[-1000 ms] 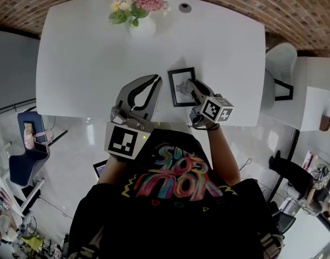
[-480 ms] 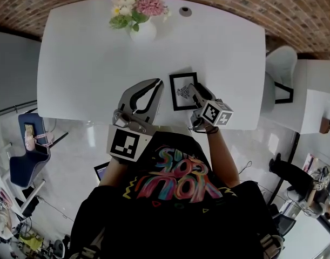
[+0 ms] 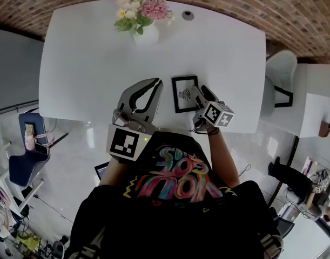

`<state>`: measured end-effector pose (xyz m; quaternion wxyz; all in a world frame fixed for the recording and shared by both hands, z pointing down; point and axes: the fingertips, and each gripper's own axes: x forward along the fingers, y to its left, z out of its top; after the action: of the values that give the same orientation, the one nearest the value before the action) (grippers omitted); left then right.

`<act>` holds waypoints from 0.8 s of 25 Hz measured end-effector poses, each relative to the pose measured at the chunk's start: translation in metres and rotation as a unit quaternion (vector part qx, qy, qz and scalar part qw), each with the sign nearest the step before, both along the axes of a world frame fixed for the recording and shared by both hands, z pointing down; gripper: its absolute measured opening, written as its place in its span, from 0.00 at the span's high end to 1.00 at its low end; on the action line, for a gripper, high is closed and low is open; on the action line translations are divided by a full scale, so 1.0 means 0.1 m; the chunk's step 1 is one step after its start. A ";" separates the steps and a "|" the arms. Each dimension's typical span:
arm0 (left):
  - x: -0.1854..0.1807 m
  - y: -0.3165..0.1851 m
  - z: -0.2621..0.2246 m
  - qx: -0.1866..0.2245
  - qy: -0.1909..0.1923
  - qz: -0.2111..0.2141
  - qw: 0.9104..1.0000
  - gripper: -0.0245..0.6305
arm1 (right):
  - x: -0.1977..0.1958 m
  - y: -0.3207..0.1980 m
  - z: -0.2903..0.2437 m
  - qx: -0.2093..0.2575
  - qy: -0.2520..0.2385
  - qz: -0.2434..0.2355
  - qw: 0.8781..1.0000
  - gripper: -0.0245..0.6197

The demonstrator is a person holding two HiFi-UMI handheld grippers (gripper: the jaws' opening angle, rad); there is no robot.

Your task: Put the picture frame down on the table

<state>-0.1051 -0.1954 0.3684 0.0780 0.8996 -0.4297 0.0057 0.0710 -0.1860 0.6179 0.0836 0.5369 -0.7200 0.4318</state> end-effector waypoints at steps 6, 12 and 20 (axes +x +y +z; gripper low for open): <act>0.01 -0.02 -0.05 0.008 -0.001 0.003 1.000 0.91 | 0.03 -0.05 -0.10 0.010 0.012 -0.005 1.000 0.61; 0.02 -0.01 -0.14 0.020 0.003 0.005 1.000 0.91 | 0.00 -0.12 -0.31 0.034 0.001 -0.004 0.999 0.61; 0.03 -0.01 -0.33 0.043 0.001 0.007 0.999 0.91 | -0.20 -0.28 -1.07 0.116 -0.051 -0.029 0.992 0.62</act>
<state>-0.1019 -0.1968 0.3352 0.0402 0.9049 -0.4234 -0.0132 0.0506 -0.2144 0.5106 -0.0032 0.4990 -0.7839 0.3695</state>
